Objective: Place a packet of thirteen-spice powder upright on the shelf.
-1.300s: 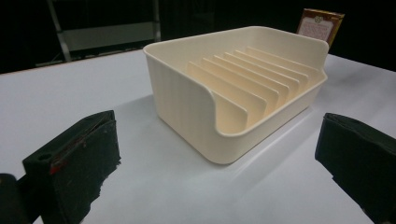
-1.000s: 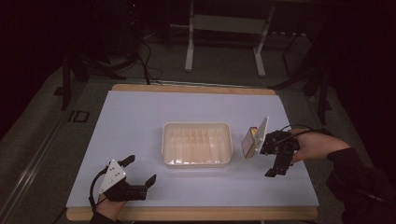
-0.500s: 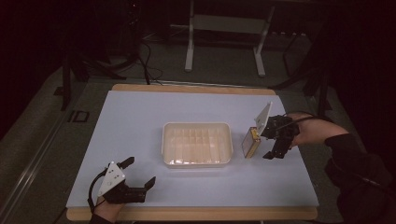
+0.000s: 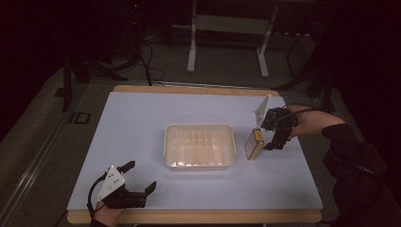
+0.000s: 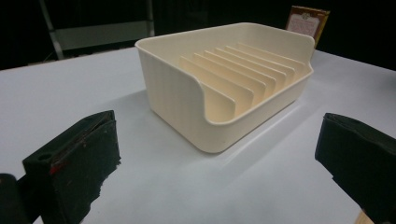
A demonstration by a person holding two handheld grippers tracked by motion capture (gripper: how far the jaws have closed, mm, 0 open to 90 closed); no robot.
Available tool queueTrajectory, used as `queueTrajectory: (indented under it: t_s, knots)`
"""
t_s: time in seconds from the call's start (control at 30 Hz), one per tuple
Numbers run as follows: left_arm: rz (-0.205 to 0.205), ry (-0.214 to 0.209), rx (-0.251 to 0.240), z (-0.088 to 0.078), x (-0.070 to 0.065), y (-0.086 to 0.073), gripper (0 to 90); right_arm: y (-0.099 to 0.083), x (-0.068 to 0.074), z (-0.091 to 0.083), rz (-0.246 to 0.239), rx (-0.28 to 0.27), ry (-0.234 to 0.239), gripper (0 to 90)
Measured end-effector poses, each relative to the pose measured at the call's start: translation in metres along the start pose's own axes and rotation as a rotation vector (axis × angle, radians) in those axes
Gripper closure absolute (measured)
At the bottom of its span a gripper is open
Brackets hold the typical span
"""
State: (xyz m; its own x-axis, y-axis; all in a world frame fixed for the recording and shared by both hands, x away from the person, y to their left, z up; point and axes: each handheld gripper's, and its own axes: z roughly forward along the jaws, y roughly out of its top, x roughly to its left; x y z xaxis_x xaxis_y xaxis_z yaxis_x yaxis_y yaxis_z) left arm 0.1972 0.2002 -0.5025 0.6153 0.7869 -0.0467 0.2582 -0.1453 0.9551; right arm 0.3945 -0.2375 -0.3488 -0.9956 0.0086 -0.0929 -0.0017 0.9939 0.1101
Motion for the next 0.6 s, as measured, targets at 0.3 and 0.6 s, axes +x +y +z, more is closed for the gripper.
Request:
queueTrajectory:
  t_s: [0.3,0.6]
  knots:
    - [0.002,0.0,0.0,-0.002,0.0,-0.001,0.0,0.002,-0.014,0.015,-0.015,0.023,0.005,21.0]
    - [0.001,0.002,0.001,-0.003,0.0,-0.001,0.0,-0.001,-0.026,0.027,0.001,0.039,0.018,21.0]
